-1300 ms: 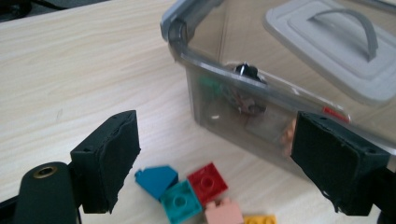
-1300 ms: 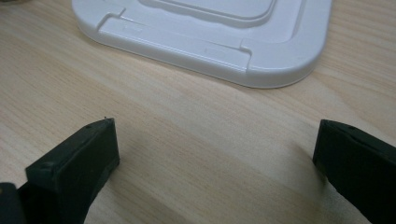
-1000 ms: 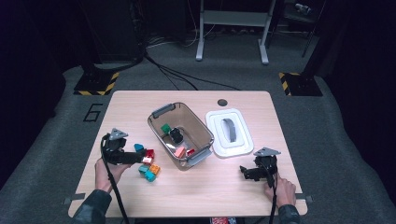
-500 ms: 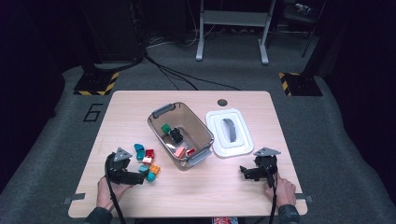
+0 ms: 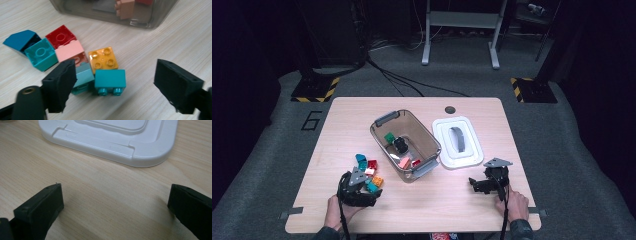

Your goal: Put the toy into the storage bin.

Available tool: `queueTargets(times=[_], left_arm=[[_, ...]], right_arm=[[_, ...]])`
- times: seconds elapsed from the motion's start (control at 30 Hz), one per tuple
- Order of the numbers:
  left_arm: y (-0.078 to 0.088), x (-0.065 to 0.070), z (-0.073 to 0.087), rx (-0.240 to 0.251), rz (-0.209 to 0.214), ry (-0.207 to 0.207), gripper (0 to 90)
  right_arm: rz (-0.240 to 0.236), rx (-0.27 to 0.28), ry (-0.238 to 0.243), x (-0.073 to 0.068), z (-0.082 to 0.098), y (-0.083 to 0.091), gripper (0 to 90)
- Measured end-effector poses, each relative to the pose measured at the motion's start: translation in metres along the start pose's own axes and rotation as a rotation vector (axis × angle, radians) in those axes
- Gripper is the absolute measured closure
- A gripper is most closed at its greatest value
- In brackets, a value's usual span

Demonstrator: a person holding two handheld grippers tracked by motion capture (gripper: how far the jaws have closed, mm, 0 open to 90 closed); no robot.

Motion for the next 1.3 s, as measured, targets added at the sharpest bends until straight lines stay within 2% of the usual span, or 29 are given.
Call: queueTargets(times=[0.07,0.23,0.37,0.5,0.6,0.77,0.9,1.03,1.3], left_arm=[[-0.0035,0.0024,0.0002,-0.014,-0.005,-0.02,28.2],[-0.0045,0.0024,-0.0004,0.006,-0.011,-0.013,33.2],[-0.0033,0.007,0.0002,-0.001,-0.011,-0.045,35.8],[-0.0033,0.0077,0.0007,0.009,-0.014,-0.036,35.7],[-0.0043,0.0037,0.0027,-0.006,-0.019,-0.029,35.9],[-0.0088,0.0044,0.005,-0.021,-0.025,-0.026,38.4],[-0.01,0.0044,0.0082,-0.039,-0.042,-0.009,47.4],[-0.0097,0.0033,0.0095,-0.033,-0.05,0.0,55.3],[-0.0034,0.0,0.0067,-0.014,-0.051,0.004,58.5]], right_arm=[[0.0,0.0,0.0,0.0,0.0,0.0,0.0],[0.0,0.0,0.0,0.0,0.0,0.0,0.0],[0.0,0.0,0.0,0.0,0.0,0.0,0.0],[0.0,0.0,0.0,0.0,0.0,0.0,0.0],[0.0,0.0,0.0,0.0,0.0,0.0,0.0],[0.0,0.0,0.0,0.0,0.0,0.0,0.0],[0.0,0.0,0.0,0.0,0.0,0.0,0.0],[0.0,0.0,0.0,0.0,0.0,0.0,0.0],[0.0,0.0,0.0,0.0,0.0,0.0,0.0]])
Point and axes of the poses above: each handheld gripper's, and its own axes: y roughly backward along the jaws, z roughly out of its underside, x roughly to its right, the point moved 3 cm from there along -y, roughly forward along the jaws, and after that the axes turned 11 degrees about -y, right-handed, at the moved point
